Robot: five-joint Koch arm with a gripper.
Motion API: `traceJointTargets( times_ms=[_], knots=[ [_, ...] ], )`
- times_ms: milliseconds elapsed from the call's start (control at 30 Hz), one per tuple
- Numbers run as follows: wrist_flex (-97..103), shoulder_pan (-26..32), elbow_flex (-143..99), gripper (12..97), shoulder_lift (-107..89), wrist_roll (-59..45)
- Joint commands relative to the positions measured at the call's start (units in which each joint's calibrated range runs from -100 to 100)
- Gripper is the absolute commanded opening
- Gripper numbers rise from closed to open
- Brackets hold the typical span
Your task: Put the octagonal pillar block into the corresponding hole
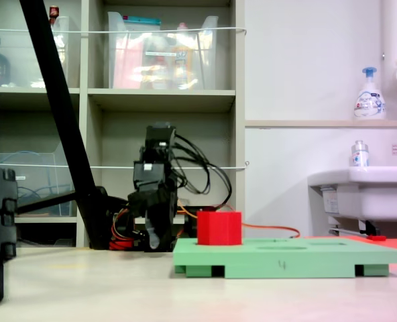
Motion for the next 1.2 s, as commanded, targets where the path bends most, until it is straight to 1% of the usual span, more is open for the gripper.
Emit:
traceJointTargets(
  times_ms=[0, 200, 267, 367, 567, 700, 800, 833, 967, 1167],
  knots=[
    [7.53, -0.29, -1.7, 60.7, -0.82, -1.17],
    [22.35, -0.39, -17.95, 60.7, -0.82, -1.9],
    [34.39, -0.34, -26.43, 60.4, -0.82, -1.9],
    [52.01, -0.34, -28.22, 57.9, -0.82, -2.83],
    [46.23, -0.44, -28.22, 57.6, -0.82, -3.03],
    [37.38, -0.44, -28.22, 56.7, -0.82, -4.44],
    [34.1, -0.34, -28.22, 50.9, -0.82, -4.4],
    [34.1, -0.2, -28.22, 49.1, -0.82, -4.4],
    [34.01, 0.15, -28.22, 47.3, -0.82, -4.35],
    [37.47, 0.05, -28.22, 49.3, -0.82, -4.25]
  ],
)
